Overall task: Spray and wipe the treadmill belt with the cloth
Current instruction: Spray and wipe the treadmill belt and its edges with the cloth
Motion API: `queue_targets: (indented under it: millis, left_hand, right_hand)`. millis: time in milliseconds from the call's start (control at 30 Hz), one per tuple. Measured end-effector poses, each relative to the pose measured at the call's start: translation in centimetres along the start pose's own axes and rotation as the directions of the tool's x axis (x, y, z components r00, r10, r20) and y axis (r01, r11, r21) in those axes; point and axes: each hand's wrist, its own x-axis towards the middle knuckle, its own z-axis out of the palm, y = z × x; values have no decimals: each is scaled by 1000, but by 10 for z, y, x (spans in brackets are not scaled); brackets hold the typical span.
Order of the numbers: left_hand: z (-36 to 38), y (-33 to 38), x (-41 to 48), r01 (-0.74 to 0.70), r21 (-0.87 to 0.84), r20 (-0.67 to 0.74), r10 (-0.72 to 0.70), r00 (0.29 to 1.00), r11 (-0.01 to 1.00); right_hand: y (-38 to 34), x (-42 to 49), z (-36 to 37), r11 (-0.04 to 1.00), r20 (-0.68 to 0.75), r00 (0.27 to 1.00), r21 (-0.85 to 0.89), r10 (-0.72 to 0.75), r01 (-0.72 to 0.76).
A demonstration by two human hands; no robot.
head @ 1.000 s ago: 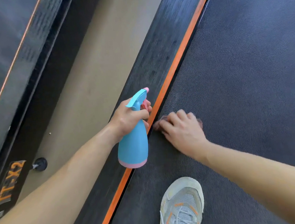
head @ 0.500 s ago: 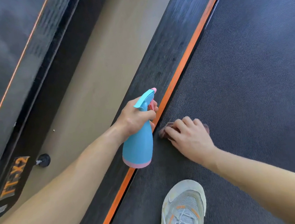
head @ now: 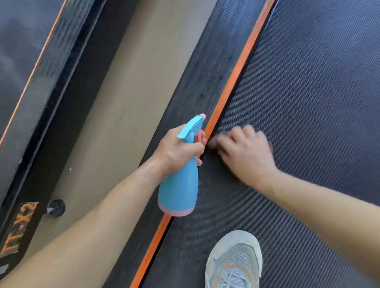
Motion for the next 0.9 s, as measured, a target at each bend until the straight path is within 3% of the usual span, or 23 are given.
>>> queue_targets:
  millis: [67,133,200,300,400,467,533,600,667,733,900]
  left_hand:
    - [2,2,3,1,-2,-2,-1,1000,1000]
    - [6,6,4,-2,-20,7,2,1000,1000]
    - [10,7,4,3,-15,16,-2,1000,1000]
    - [11,7,1,20,48,37,-22,999,999]
    - [8,6,0,12,75,48,-15,999,997]
    - [6,4,2,5,57,43,-7,999,998]
    - [3,3,4,-11,27,37,10,999,1000]
    - [3,2,5,-18,9,29,17,999,1000]
    - [5,1,4,-6,21,28,6,1000,1000]
    - [8,1,2,13,37,31,-14,999,999]
    - [11,1,0,19,68,72,-23,997,997]
  right_hand:
    - [-16,-31,1,985,52,984,34,-171,169]
    - [-11,-26,0,973,98,968,19,-232,232]
    - [7,4,-1,990,66,990,-59,-126,130]
    - [44,60,-9,985,9,989,-88,147,-146]
    - [46,69,-11,967,-3,971,-85,239,-239]
    - [26,40,-9,982,-20,985,-74,170,-171]
    - [0,-7,-2,1000,-17,1000,16,-3,3]
    - [-18,-42,1,980,2,981,58,-193,193]
    - [-15,-43,3,963,35,963,61,-267,264]
    - [-1,-17,3,979,27,979,-10,-203,204]
    - [38,44,-2,986,-24,992,-108,123,-125]
